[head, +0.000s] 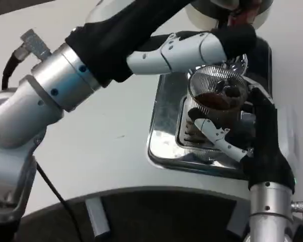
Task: Grasp the cup under the faucet to collect the drink, then remove the cup.
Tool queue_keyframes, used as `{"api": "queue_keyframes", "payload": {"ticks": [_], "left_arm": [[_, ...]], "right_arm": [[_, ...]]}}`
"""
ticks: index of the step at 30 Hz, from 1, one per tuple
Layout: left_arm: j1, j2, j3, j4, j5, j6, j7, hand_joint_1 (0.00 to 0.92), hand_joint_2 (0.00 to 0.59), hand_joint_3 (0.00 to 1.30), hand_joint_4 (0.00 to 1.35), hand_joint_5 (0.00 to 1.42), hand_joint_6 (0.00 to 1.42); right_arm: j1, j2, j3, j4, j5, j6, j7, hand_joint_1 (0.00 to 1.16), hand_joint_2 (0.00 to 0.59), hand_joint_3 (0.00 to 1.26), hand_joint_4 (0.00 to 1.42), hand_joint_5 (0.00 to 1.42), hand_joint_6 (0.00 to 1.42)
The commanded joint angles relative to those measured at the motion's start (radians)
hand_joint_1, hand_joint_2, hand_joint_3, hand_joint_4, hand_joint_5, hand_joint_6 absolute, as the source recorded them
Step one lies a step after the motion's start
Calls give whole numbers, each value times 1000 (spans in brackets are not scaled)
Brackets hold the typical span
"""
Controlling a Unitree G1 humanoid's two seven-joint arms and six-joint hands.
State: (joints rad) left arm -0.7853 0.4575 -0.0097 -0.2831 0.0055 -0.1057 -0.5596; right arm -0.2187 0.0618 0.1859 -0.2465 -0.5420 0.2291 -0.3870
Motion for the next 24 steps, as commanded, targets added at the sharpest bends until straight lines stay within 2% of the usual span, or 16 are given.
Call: {"api": "queue_keyframes", "payload": {"ticks": [1, 10, 24], "left_arm": [[45, 24, 45, -69, -36, 15, 9, 0, 112, 163, 185, 275, 310], [153, 58, 105, -144, -72, 45, 3, 0, 117, 186, 207, 288, 354], [404, 106, 188, -222, -97, 44, 5, 0, 117, 199, 218, 304, 362]], "right_arm": [[31, 20, -7, 6, 10, -7, -8, 762, 266, 442, 480, 612, 721], [45, 17, -16, -12, 8, -29, -8, 763, 266, 474, 525, 652, 780], [85, -8, -36, -88, 7, -54, 16, 763, 266, 561, 613, 746, 892]]}}
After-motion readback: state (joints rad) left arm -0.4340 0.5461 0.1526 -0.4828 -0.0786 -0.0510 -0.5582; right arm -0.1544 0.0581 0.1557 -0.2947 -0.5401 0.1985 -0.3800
